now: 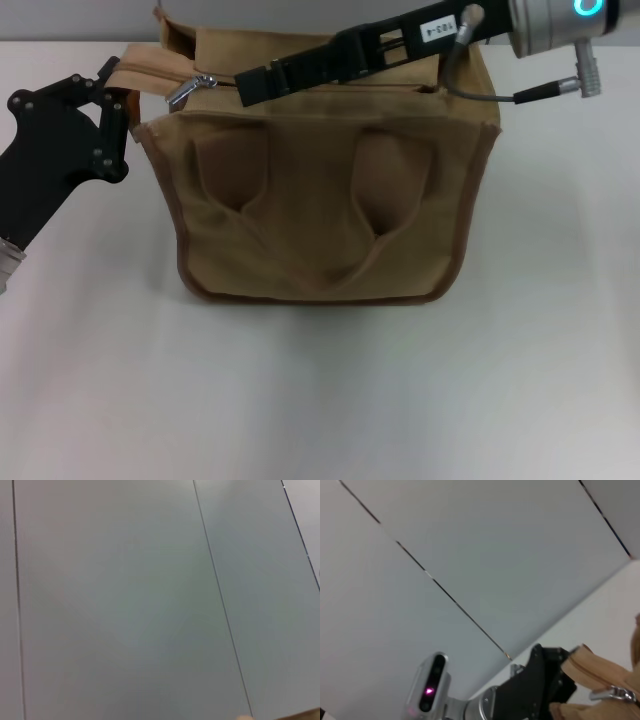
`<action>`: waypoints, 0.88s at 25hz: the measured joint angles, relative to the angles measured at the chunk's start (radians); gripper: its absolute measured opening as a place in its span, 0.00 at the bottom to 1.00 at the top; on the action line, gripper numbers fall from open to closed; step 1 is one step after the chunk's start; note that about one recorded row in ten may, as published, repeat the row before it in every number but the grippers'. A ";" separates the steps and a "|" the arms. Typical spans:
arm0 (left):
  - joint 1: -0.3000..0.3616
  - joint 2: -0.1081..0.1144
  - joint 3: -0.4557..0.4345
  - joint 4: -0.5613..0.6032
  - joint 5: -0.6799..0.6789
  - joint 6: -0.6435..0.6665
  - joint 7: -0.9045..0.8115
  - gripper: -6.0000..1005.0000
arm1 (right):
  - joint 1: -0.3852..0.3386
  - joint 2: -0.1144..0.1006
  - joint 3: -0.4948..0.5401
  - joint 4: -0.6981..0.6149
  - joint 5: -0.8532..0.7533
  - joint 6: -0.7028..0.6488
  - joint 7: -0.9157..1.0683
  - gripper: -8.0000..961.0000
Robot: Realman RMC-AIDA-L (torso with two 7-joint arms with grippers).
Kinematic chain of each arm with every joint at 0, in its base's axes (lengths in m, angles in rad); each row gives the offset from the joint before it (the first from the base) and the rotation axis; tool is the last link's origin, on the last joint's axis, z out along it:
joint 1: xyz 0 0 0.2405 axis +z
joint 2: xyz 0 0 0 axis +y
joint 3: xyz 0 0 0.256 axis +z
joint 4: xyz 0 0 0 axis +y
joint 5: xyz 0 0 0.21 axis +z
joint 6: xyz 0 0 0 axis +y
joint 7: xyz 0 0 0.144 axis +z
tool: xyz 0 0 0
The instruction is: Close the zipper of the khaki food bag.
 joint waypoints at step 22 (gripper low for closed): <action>-0.006 0.000 0.000 -0.001 0.000 0.078 0.000 0.02 | 0.096 0.033 -0.016 0.113 -0.018 0.168 0.223 0.84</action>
